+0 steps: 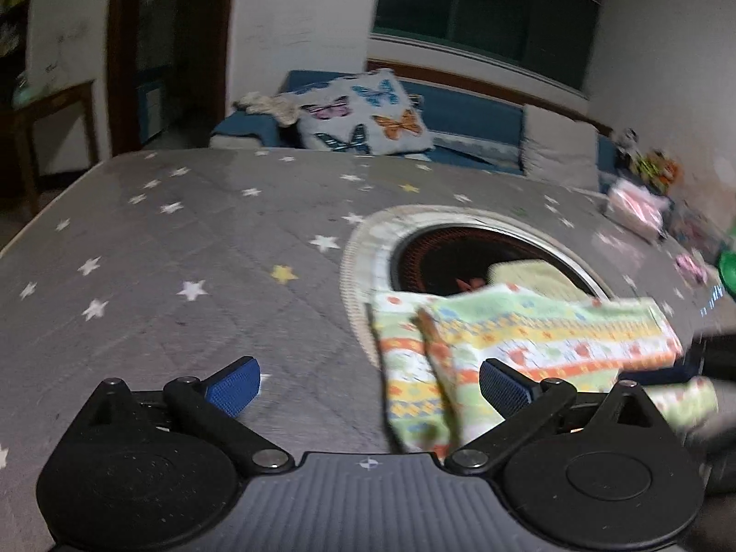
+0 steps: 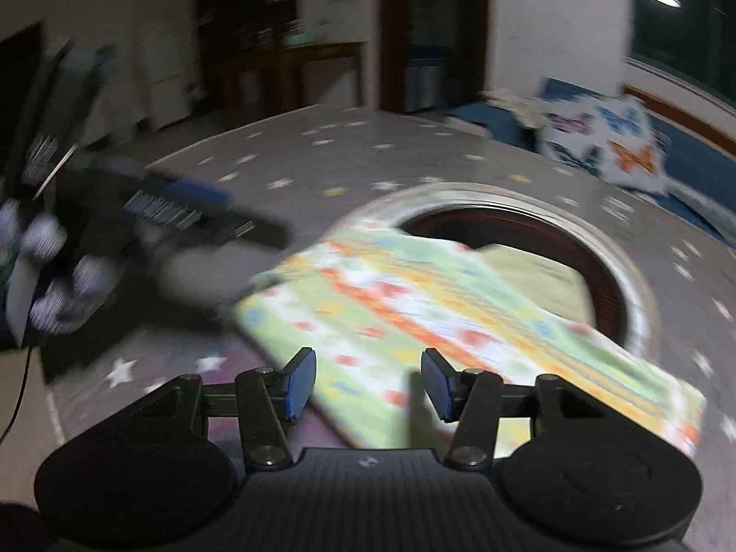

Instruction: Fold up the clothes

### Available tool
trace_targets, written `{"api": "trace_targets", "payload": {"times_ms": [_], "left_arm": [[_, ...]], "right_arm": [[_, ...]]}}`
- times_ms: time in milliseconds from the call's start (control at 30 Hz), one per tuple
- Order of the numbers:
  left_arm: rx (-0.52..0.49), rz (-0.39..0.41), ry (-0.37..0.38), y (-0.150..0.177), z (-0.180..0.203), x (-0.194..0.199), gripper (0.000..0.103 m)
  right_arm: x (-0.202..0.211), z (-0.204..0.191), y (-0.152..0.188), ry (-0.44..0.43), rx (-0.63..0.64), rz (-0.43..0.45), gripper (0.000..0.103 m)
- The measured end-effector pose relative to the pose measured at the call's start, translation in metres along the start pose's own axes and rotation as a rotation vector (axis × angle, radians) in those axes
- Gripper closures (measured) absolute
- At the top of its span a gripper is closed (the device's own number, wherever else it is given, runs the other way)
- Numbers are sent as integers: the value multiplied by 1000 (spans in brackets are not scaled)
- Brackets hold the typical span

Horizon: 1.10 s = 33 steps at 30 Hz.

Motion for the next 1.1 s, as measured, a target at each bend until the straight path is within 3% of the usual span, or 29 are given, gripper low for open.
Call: {"api": "trace_targets", "payload": {"times_ms": [167, 367, 500, 600, 700, 867, 933, 967, 1000, 1100], "left_arm": [[72, -11, 5, -5, -7, 1, 0], [141, -55, 46, 1, -2, -3, 0], [175, -92, 70, 6, 3, -8, 1], [226, -121, 96, 8, 6, -13, 2], [318, -164, 142, 11, 9, -18, 15], [451, -204, 223, 12, 16, -25, 26], [468, -214, 229, 12, 19, -28, 46], [472, -220, 225, 13, 20, -30, 51], [474, -227, 221, 14, 21, -32, 65], [475, -235, 220, 17, 25, -35, 74]], "right_arm": [[-26, -47, -3, -72, 169, -12, 51], [-48, -71, -1, -59, 288, -14, 55], [-49, -76, -1, -34, 293, 2, 79], [-37, -70, -10, -33, 237, 47, 82], [-23, -59, -19, -37, 168, 81, 84], [-10, -56, -19, -53, 146, 103, 85], [-7, -58, -18, -63, 146, 106, 85], [-6, -58, -18, -67, 143, 109, 85], [-5, -58, -18, -72, 139, 112, 85], [-3, -55, -16, -80, 124, 114, 85]]}}
Point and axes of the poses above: each gripper's, at about its wrist camera, not at the fingertips, and x roughly against the way its jaws point, z to its right, y to its underside, the point moved 5 cm from there along -x, roughly the way its jaws point, and after that the axes turned 13 degrees about z, right-handed, at the moved point
